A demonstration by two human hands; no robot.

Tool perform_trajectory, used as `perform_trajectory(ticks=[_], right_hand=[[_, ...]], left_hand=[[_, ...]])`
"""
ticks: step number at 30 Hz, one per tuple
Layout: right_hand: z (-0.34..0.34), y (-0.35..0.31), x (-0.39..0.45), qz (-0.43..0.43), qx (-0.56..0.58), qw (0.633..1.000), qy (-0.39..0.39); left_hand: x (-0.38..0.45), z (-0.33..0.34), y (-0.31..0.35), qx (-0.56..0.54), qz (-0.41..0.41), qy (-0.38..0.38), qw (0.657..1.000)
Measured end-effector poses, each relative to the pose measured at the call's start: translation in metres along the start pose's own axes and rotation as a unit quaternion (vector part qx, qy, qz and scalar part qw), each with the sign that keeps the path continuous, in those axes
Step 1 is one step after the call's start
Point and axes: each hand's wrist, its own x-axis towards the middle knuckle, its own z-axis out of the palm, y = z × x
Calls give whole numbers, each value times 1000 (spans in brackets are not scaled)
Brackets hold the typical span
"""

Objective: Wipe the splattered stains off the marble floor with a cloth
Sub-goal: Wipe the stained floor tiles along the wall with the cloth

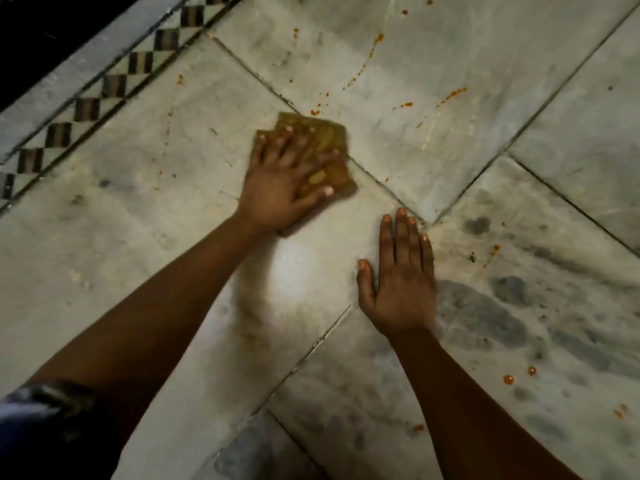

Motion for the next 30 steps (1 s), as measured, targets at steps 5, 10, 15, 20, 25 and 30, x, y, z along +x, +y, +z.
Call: perform_trajectory(ticks=[5,10,15,20,25,30], right_hand=[[-1,0,-1,-1,5,1000,3],[-1,-1,-2,20,-7,1000,-1],[-1,-2,-3,46,-13,999,10],[0,-1,-3,31,6,999,9],[-4,0,0,3,17,1000,-4],[-8,-35,36,-63,31,998,1]], left_hand=[[55,-4,-44,-30,-252,11,967],[15,-2,-8,-52,-179,23,982],[-39,-7,-28,-14,-25,-12,1000],[15,-10,-38,-44,-231,-2,972],[-10,-6,5,-42,-120,-18,992],[-59,-6,-28,-18,-31,-4,999]])
